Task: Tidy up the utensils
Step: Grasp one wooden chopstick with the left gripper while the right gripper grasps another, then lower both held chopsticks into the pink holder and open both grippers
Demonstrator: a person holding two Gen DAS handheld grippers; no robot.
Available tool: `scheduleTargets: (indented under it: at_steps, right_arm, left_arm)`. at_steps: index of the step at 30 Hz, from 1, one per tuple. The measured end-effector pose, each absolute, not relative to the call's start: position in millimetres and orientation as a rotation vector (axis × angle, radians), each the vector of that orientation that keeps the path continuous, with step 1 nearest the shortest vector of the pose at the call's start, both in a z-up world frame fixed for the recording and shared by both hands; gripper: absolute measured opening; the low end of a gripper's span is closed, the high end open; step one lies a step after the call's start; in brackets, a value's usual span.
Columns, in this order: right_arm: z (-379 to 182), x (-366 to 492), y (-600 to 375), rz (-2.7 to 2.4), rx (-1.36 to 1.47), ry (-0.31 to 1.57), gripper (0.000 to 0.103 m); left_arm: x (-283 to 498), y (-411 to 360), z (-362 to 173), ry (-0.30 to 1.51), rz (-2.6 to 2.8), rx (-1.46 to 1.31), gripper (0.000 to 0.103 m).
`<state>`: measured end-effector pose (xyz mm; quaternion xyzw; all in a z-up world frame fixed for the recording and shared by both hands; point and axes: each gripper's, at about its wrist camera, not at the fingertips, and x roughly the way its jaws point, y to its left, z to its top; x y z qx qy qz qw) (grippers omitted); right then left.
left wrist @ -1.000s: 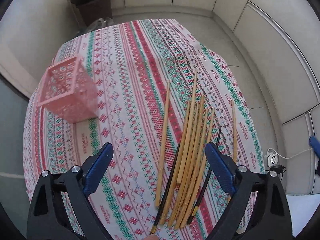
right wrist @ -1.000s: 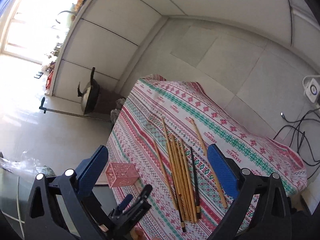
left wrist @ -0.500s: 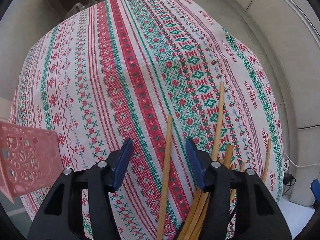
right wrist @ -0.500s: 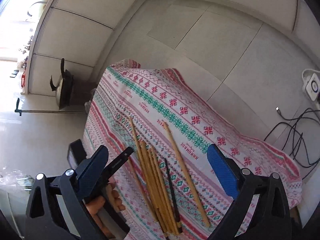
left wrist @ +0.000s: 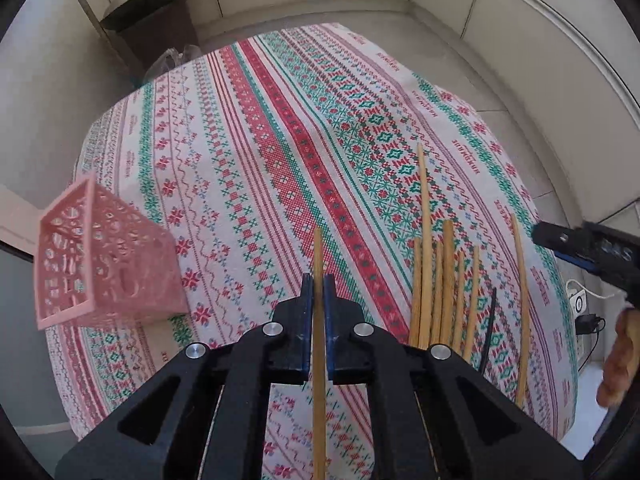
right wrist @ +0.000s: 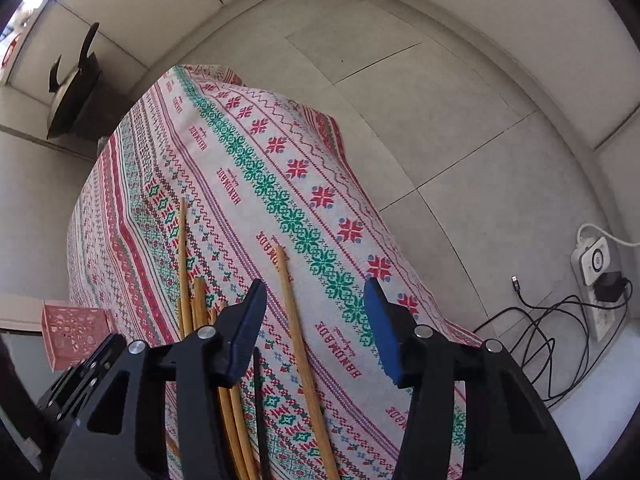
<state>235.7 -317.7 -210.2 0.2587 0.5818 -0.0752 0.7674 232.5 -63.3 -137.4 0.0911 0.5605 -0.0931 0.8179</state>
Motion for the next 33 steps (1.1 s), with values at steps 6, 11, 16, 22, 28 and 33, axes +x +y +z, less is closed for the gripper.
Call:
scheduleTargets:
  at_steps: [6,11,16,22,28,33]
  right_arm:
    - [-223.1,245.3,-299.1,-0.165,0.479,1.295,0.033]
    - [-221.7,240.6,-284.2,-0.204,0.364,1.266,0.006]
    - [-181.4,223.0,-285.8,-0.182,0.410,1.146,0.005]
    - [-90.0,181.2,-287.6,-0.131,0.388,0.937,0.005]
    - [-9.4,160.3,-278.9,-0.091,0.426,0.724,0.005]
    - [40.5,166.6,-269.4,-0.011,0.505,0.606,0.005]
  left_arm:
    - [186.8,-41.4,-106.6,1.091,-0.228,0.157,0.004]
    - [161.2,-19.3,-88.9,1.034,-0.219,0.072,0.004]
    - [151.7,1.5,-60.9,0.966,-0.234,0.004,0.004]
    - [140.1,23.6,-28.5,0.909,-0.272,-0.083,0.004]
    - [139.1,35.9,12.1,0.808,-0.281,-0.151,0.004]
    - [151.0,58.4,47.2,0.703,-0.234,-0.247,0.004]
